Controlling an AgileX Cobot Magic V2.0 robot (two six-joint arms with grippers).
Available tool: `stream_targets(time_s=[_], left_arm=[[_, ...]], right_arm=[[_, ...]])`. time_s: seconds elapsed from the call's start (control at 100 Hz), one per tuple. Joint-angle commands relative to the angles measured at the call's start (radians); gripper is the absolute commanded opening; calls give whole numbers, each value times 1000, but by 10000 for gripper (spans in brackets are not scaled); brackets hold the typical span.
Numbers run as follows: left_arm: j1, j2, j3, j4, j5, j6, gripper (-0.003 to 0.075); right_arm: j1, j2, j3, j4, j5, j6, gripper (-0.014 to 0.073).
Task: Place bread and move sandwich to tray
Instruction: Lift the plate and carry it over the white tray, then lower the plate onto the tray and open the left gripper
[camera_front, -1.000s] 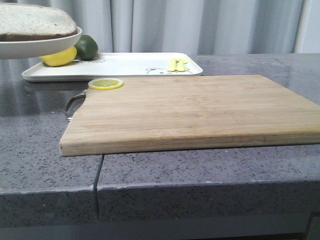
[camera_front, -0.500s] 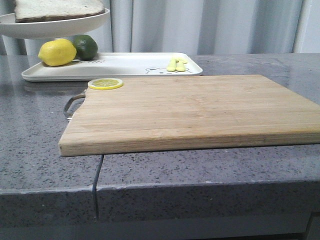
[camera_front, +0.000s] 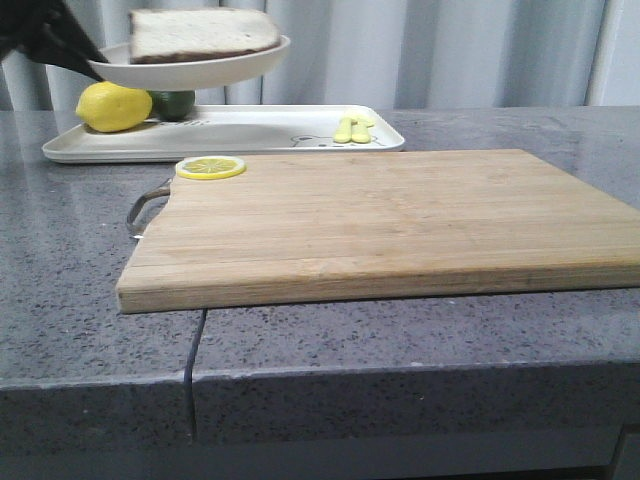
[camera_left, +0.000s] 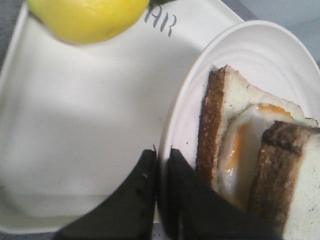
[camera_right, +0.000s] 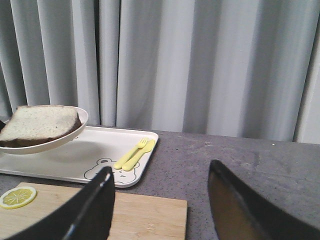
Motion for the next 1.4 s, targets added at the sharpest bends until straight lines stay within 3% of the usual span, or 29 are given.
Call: stream_targets(time_s=[0.0,0.47,1.39], left_arm=[[-22,-16,-92,-74,-12,0,-20],[-41,142,-273,-73,30,0,-20],[-45,194,-277,-25,-2,-6,-20]], right_arm=[[-4,2,-25,-46,16,-7,424],[-4,2,-25,-44,12,-7,424],[-4,2,-25,-43,3,-7,424]])
